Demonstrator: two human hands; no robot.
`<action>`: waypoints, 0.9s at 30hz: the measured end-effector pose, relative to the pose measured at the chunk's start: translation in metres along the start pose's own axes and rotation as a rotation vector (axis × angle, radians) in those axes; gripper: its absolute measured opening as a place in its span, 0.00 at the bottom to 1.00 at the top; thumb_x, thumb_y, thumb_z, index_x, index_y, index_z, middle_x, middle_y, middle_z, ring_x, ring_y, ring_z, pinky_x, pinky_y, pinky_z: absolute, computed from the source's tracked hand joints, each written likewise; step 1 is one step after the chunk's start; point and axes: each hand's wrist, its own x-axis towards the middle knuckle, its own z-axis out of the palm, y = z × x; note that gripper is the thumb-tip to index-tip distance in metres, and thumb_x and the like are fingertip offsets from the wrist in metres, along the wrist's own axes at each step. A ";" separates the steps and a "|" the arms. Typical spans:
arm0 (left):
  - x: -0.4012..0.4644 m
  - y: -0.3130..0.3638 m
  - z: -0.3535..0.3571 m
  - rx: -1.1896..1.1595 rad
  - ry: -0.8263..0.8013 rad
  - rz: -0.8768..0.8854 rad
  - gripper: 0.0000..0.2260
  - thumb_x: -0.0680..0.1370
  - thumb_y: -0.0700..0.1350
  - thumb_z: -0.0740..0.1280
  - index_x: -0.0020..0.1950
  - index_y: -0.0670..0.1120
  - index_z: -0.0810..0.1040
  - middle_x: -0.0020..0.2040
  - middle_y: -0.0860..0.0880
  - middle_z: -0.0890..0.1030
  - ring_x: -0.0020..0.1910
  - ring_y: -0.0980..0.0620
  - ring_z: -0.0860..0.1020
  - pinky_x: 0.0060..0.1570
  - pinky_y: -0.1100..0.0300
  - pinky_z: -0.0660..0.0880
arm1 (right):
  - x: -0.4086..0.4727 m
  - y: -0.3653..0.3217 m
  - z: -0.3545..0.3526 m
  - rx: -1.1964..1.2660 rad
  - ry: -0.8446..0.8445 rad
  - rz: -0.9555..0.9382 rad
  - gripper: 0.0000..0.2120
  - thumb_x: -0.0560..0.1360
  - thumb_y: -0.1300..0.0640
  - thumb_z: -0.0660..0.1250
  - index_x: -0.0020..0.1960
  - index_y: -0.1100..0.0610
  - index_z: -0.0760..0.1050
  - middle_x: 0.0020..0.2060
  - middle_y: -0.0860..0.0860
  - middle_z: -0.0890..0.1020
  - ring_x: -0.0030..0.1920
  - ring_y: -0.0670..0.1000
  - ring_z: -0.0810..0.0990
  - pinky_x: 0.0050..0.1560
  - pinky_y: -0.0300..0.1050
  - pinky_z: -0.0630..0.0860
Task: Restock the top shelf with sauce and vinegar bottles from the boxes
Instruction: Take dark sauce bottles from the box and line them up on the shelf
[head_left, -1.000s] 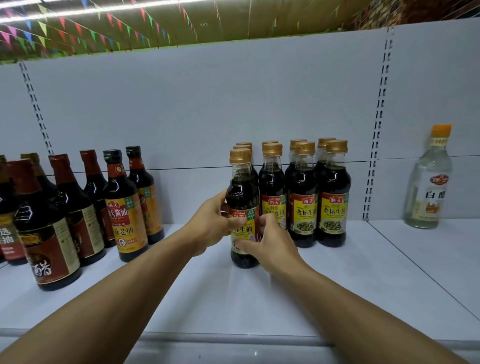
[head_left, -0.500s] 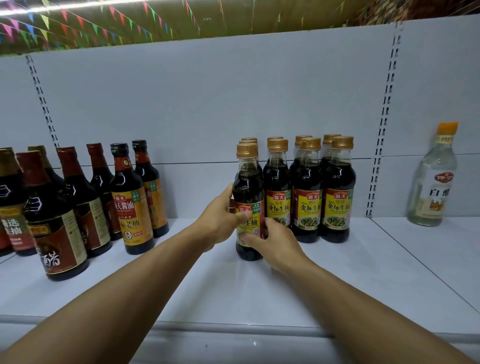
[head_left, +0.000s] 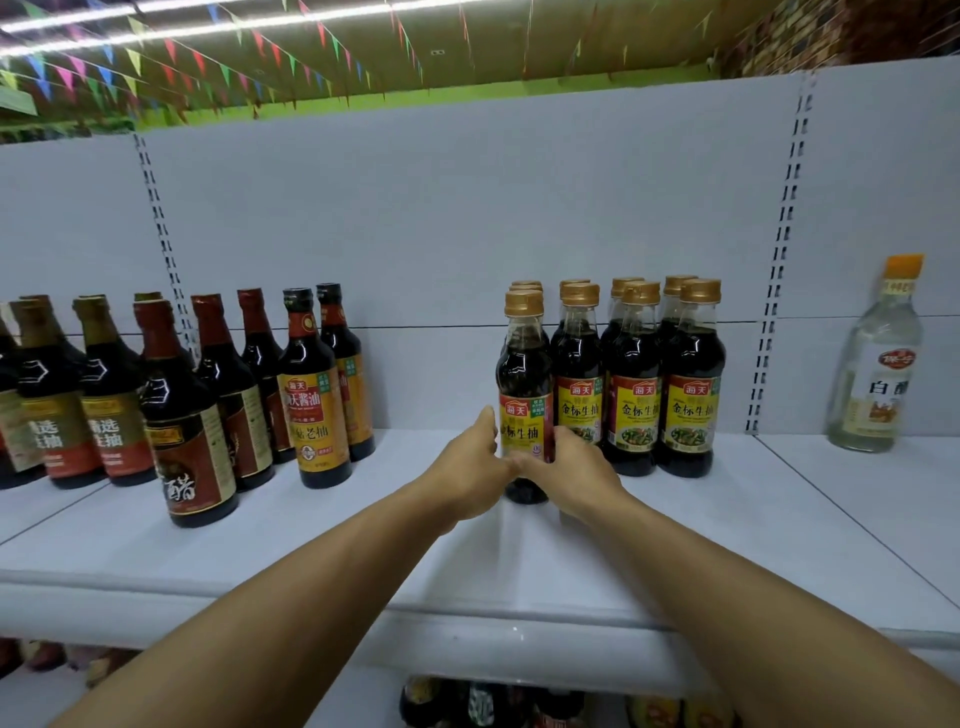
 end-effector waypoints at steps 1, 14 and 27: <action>-0.006 -0.002 0.000 0.018 -0.006 -0.004 0.25 0.81 0.40 0.64 0.76 0.47 0.59 0.68 0.51 0.71 0.69 0.52 0.69 0.63 0.57 0.70 | -0.001 0.000 -0.001 0.014 -0.011 -0.004 0.33 0.63 0.29 0.67 0.60 0.47 0.70 0.52 0.44 0.81 0.52 0.50 0.80 0.54 0.53 0.78; -0.082 -0.044 -0.008 0.172 -0.087 -0.047 0.34 0.80 0.46 0.64 0.81 0.51 0.48 0.78 0.50 0.61 0.76 0.51 0.63 0.73 0.54 0.64 | -0.065 -0.010 -0.002 -0.061 -0.022 0.007 0.28 0.76 0.45 0.66 0.72 0.51 0.62 0.66 0.51 0.75 0.64 0.55 0.74 0.63 0.54 0.73; -0.152 -0.062 0.000 0.397 0.004 0.249 0.26 0.82 0.45 0.60 0.79 0.49 0.57 0.80 0.52 0.53 0.79 0.55 0.51 0.74 0.61 0.50 | -0.189 -0.044 0.034 -0.180 0.141 -0.256 0.22 0.81 0.50 0.60 0.74 0.52 0.68 0.75 0.48 0.66 0.75 0.48 0.61 0.72 0.46 0.60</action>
